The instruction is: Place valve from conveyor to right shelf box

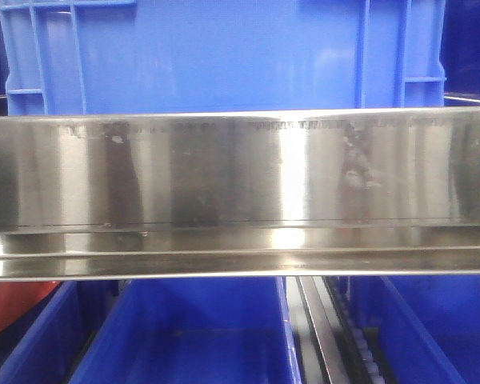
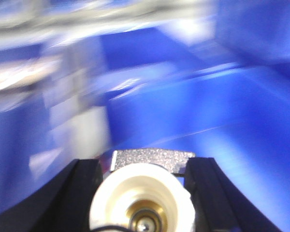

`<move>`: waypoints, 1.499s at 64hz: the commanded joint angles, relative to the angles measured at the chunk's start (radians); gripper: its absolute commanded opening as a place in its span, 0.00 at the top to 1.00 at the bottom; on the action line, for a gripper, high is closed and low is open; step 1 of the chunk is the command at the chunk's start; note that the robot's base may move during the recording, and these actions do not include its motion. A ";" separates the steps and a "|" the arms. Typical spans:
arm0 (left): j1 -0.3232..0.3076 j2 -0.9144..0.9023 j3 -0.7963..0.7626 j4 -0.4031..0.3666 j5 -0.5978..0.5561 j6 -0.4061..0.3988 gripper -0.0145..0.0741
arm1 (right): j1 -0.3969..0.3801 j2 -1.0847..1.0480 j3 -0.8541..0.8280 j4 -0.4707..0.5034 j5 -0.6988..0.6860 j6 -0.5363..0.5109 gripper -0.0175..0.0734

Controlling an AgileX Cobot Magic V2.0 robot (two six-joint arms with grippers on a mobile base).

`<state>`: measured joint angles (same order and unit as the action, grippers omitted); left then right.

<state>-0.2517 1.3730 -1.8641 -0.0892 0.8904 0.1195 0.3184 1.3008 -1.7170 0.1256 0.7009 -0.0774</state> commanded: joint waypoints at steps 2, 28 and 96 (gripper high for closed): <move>-0.099 0.081 -0.079 -0.006 -0.043 0.006 0.96 | 0.061 0.064 -0.058 0.001 -0.066 -0.003 0.98; -0.192 0.356 -0.123 0.026 -0.011 0.006 0.96 | 0.111 0.303 -0.073 0.024 0.106 -0.003 0.98; -0.176 0.282 -0.123 0.030 0.098 0.006 0.27 | 0.111 0.198 -0.077 0.033 0.152 -0.003 0.54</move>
<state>-0.4384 1.7086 -1.9783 -0.0558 0.9856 0.1258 0.4309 1.5559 -1.7853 0.1623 0.8701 -0.0795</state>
